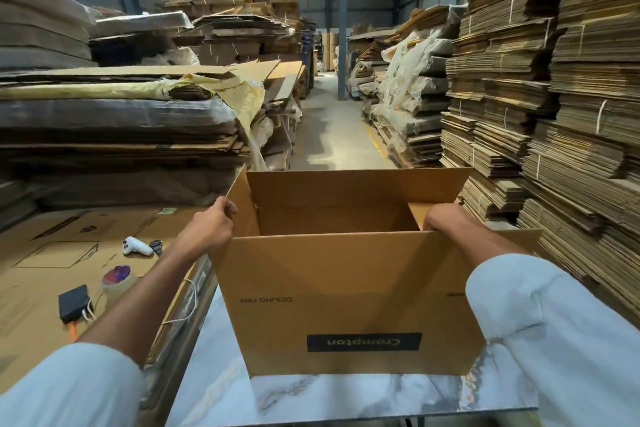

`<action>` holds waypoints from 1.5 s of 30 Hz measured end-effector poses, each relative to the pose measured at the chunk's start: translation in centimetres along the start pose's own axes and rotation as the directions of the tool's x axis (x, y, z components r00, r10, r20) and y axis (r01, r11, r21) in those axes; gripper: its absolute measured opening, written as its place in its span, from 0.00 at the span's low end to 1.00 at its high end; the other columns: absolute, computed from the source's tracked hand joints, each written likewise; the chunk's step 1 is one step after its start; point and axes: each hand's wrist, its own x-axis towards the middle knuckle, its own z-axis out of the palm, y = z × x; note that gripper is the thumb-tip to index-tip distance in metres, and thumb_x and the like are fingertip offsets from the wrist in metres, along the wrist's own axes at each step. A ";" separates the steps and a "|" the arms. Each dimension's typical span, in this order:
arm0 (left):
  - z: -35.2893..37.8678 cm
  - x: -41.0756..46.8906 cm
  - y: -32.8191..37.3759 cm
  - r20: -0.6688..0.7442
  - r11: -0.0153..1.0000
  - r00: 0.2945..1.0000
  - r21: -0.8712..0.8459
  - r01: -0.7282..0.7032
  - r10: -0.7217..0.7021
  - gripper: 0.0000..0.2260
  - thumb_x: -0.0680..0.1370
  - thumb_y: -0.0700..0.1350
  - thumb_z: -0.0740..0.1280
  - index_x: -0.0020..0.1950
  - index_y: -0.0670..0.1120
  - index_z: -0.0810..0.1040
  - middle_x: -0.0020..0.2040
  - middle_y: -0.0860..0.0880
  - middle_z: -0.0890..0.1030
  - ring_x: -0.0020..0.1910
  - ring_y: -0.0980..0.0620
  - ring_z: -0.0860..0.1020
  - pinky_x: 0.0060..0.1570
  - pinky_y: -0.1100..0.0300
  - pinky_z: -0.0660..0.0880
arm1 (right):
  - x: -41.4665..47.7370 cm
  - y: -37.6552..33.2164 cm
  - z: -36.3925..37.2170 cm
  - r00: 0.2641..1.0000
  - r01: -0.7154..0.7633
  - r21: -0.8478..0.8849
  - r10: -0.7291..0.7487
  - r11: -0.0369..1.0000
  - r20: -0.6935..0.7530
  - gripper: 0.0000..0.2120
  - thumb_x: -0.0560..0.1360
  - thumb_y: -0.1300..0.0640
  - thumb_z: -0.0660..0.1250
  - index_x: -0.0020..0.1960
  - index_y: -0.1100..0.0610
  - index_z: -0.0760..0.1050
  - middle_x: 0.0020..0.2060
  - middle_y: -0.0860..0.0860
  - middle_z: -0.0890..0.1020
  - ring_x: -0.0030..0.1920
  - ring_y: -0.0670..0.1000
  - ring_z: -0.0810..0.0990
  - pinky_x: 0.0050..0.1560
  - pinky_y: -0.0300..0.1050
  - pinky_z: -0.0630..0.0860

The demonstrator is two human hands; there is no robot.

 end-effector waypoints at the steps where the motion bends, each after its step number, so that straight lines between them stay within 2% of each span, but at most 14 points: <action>1: -0.1 0.0 0.0 -0.005 1.000 1.000 0.001 -0.002 0.002 0.12 0.83 0.39 0.57 0.63 0.53 0.69 0.57 0.44 0.78 0.49 0.44 0.79 0.54 0.43 0.80 | 0.0 0.0 -0.1 1.000 -0.010 0.009 0.010 1.000 0.002 0.10 0.79 0.57 0.69 0.58 0.60 0.78 0.49 0.55 0.74 0.51 0.55 0.72 0.50 0.46 0.70; 4: -0.3 -0.3 0.0 0.003 1.000 1.000 0.011 0.010 -0.010 0.13 0.83 0.38 0.57 0.63 0.53 0.69 0.57 0.44 0.78 0.49 0.44 0.79 0.53 0.43 0.80 | 0.2 0.2 -0.2 0.999 -0.037 0.014 0.036 0.999 0.014 0.13 0.79 0.54 0.69 0.61 0.57 0.77 0.44 0.54 0.74 0.53 0.55 0.73 0.50 0.45 0.70; 7: -0.2 -0.3 0.1 0.001 1.000 1.000 -0.002 0.013 -0.013 0.14 0.83 0.37 0.57 0.65 0.51 0.69 0.58 0.44 0.77 0.50 0.45 0.79 0.54 0.43 0.80 | 0.2 0.9 -1.0 1.000 -0.002 -0.023 0.002 1.000 0.012 0.17 0.78 0.51 0.69 0.64 0.57 0.74 0.54 0.54 0.76 0.59 0.55 0.76 0.52 0.46 0.71; 8: -0.2 -0.3 0.1 -0.003 1.000 1.000 -0.010 0.013 -0.013 0.14 0.83 0.37 0.57 0.66 0.50 0.69 0.58 0.44 0.77 0.50 0.45 0.79 0.54 0.44 0.80 | 0.5 1.3 -1.3 1.000 0.011 -0.041 -0.010 0.999 0.018 0.19 0.76 0.50 0.70 0.63 0.58 0.74 0.55 0.53 0.76 0.57 0.55 0.76 0.51 0.46 0.72; 10: -0.1 -0.2 0.2 -0.008 1.000 1.000 -0.016 0.008 -0.008 0.14 0.83 0.37 0.57 0.66 0.50 0.69 0.59 0.44 0.77 0.51 0.45 0.79 0.54 0.45 0.80 | 0.9 2.4 -2.3 0.999 0.042 -0.110 -0.044 0.993 -0.016 0.24 0.74 0.49 0.71 0.67 0.57 0.76 0.55 0.52 0.77 0.54 0.55 0.77 0.48 0.47 0.74; 13: 0.0 0.2 0.3 -0.010 1.000 1.000 -0.025 0.002 -0.002 0.13 0.84 0.37 0.57 0.66 0.50 0.70 0.60 0.44 0.76 0.52 0.46 0.78 0.52 0.47 0.80 | 0.9 4.8 -4.1 0.980 0.086 -0.130 -0.107 0.988 -0.167 0.17 0.77 0.55 0.66 0.64 0.57 0.77 0.53 0.54 0.80 0.51 0.55 0.79 0.47 0.48 0.78; 15: 0.1 0.5 0.4 -0.008 1.000 1.000 -0.020 -0.002 0.002 0.12 0.84 0.37 0.57 0.65 0.50 0.70 0.60 0.44 0.76 0.51 0.46 0.77 0.50 0.49 0.79 | 0.6 6.8 -4.6 0.954 0.044 -0.100 -0.071 0.994 -0.291 0.09 0.77 0.59 0.65 0.56 0.57 0.78 0.49 0.54 0.78 0.48 0.55 0.79 0.51 0.52 0.80; 18: 0.4 1.0 0.5 -0.014 1.000 1.000 -0.011 -0.007 0.007 0.12 0.84 0.38 0.57 0.63 0.52 0.70 0.60 0.44 0.76 0.53 0.44 0.78 0.54 0.45 0.80 | 1.2 9.7 -4.0 0.903 -0.024 -0.006 0.019 1.000 -0.429 0.01 0.77 0.63 0.67 0.47 0.58 0.75 0.43 0.54 0.77 0.42 0.54 0.78 0.49 0.54 0.81; 23: 0.1 1.2 0.6 -0.013 1.000 1.000 0.011 -0.007 0.007 0.11 0.84 0.38 0.55 0.62 0.52 0.71 0.59 0.45 0.76 0.50 0.45 0.78 0.52 0.44 0.80 | 2.2 11.7 -2.5 0.858 -0.059 0.134 0.119 0.989 -0.499 0.06 0.77 0.63 0.69 0.42 0.59 0.73 0.40 0.57 0.78 0.42 0.57 0.81 0.48 0.57 0.83; 33: -0.3 0.0 1.2 -0.007 0.999 1.000 -0.052 -0.007 0.007 0.11 0.85 0.39 0.55 0.62 0.52 0.70 0.60 0.44 0.76 0.52 0.45 0.78 0.53 0.45 0.79 | 2.8 11.1 -1.4 0.830 -0.045 0.132 0.111 0.990 -0.546 0.07 0.77 0.61 0.69 0.42 0.58 0.73 0.39 0.57 0.78 0.42 0.58 0.80 0.44 0.54 0.81; 38: -0.5 -0.5 1.5 0.009 0.999 1.000 -0.048 0.010 -0.010 0.13 0.85 0.40 0.55 0.66 0.52 0.70 0.61 0.44 0.76 0.53 0.44 0.77 0.55 0.43 0.79 | 3.3 11.7 -0.8 0.832 -0.021 0.201 0.129 0.979 -0.540 0.04 0.79 0.60 0.68 0.45 0.58 0.76 0.39 0.56 0.79 0.41 0.57 0.80 0.45 0.55 0.82; 40: -0.4 -0.6 1.6 0.011 0.997 1.000 -0.076 0.016 -0.015 0.15 0.85 0.39 0.55 0.69 0.51 0.70 0.63 0.44 0.75 0.55 0.45 0.76 0.55 0.44 0.79 | 3.6 12.1 -0.3 0.834 0.005 0.251 0.134 0.968 -0.535 0.02 0.79 0.59 0.67 0.49 0.58 0.77 0.42 0.56 0.80 0.43 0.57 0.80 0.48 0.58 0.82; 43: -0.3 -0.8 1.5 0.009 0.983 1.000 -0.183 0.009 -0.007 0.18 0.85 0.38 0.54 0.74 0.52 0.66 0.65 0.46 0.73 0.56 0.47 0.76 0.52 0.48 0.79 | 4.1 12.7 0.6 0.848 0.104 0.390 0.123 0.915 -0.516 0.13 0.81 0.54 0.65 0.65 0.53 0.75 0.53 0.58 0.80 0.49 0.58 0.81 0.53 0.63 0.81; 45: -0.4 -1.0 1.4 0.010 0.931 1.000 -0.366 0.001 0.003 0.20 0.86 0.40 0.55 0.76 0.54 0.62 0.64 0.48 0.72 0.54 0.47 0.77 0.47 0.50 0.79 | 3.4 12.4 1.4 0.829 0.249 0.575 0.136 0.779 -0.543 0.20 0.82 0.50 0.64 0.73 0.50 0.68 0.65 0.59 0.77 0.61 0.61 0.78 0.59 0.64 0.77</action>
